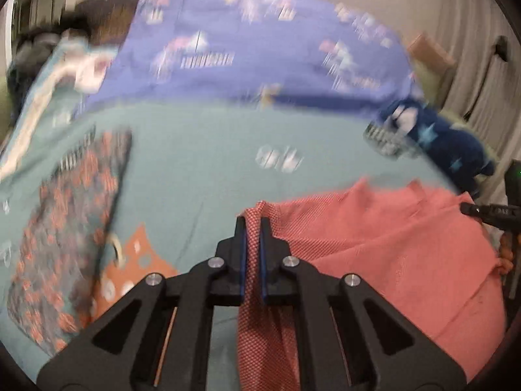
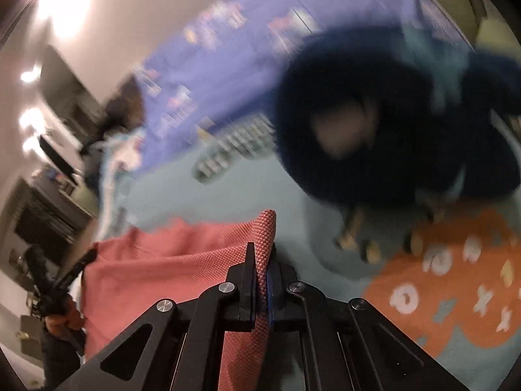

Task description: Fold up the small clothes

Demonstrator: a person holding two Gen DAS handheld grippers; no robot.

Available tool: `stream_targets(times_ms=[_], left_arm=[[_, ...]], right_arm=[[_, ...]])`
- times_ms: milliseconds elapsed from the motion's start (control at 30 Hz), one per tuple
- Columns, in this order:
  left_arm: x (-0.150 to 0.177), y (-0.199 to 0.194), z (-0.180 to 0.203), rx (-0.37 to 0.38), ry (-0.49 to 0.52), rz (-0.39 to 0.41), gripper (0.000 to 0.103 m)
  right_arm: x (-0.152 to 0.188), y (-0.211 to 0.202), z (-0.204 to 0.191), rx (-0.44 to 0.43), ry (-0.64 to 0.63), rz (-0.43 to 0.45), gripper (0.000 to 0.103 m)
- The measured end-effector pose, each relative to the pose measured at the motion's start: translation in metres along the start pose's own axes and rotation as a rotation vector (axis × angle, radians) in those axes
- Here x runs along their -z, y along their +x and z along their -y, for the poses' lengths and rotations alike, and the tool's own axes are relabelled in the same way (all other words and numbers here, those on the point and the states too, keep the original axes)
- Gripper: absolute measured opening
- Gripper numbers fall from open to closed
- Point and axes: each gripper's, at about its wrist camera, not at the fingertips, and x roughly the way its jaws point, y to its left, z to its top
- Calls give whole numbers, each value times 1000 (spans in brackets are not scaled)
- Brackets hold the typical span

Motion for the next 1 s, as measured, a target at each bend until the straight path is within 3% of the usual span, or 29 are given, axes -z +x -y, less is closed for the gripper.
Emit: stream_targets(times_ms=[33,100,167,233,300,333,367,400,433,467,600,633,667,733,767,900,967,1000], left_arm=[[-1,3,-6,19,-34,-23,10],[-4,-8,-11,7,-58,13,12],[-12,-23,-12,-44,-52,61,14],[-24,-36,-11,-6,-29,90,22],[-36,-40,2,34,36,81,26],[-40,-38,11,71,80,64,38],[-44,-29,28,125,148,30,56],[-46,-20,41,145,201,5,65],[-48,-9,54,154,249,-22,75],[-48,8,70,154,320,-66,75],[-43,55,102,103,466,-183,74],[-42,61,106,119,479,-194,62],[-42,62,112,156,486,-189,40],[-45,57,118,178,487,-174,9],[-46,55,120,166,494,-157,9],[-46,45,123,92,513,-55,8],[-54,54,118,48,473,-37,7],[-56,63,115,27,446,-53,7]], right_arm=[[3,0,2,-7,11,13,2],[3,-10,2,-21,29,20,11],[0,-23,-3,45,1,42,23],[-6,-34,-13,116,-55,87,28],[-17,-42,-32,108,-125,103,28],[-22,-43,-43,85,-154,98,28],[-28,-39,-54,52,-185,83,34],[-33,-32,-67,-5,-229,44,48],[-35,-24,-78,-55,-272,0,56],[-36,-12,-90,-89,-313,-41,64],[-46,54,-121,-70,-428,-207,68],[-46,68,-124,-61,-439,-247,68],[-43,76,-124,-55,-446,-264,68],[-33,83,-127,-50,-497,-280,42],[-29,86,-132,-22,-528,-281,4],[-37,69,-130,-27,-476,-141,2],[-50,63,-121,25,-408,-47,0],[-57,69,-116,57,-382,-58,0]])
